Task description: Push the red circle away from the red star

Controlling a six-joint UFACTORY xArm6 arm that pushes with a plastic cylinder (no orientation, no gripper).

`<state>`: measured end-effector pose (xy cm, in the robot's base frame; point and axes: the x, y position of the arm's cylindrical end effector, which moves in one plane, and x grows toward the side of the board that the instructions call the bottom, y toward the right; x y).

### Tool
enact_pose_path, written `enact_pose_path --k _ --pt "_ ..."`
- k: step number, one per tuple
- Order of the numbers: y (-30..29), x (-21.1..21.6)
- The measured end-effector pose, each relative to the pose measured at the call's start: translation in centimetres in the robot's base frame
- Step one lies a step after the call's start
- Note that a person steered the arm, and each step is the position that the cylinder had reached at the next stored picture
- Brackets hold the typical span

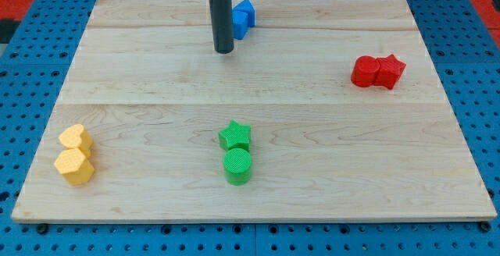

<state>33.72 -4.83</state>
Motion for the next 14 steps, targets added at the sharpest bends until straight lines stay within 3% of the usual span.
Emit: enact_pose_path --k 1,2,3,5,6,7,8,9,11,14 --pt "0.7 4.0" --pt "6.3 8.6" --pt "11.1 10.5" --pt "22.0 12.2" --pt "32.7 9.7" --pt "32.1 8.4" --pt "27.9 4.9" --pt "21.6 4.7" --pt "14.9 4.6" --pt "10.3 1.5"
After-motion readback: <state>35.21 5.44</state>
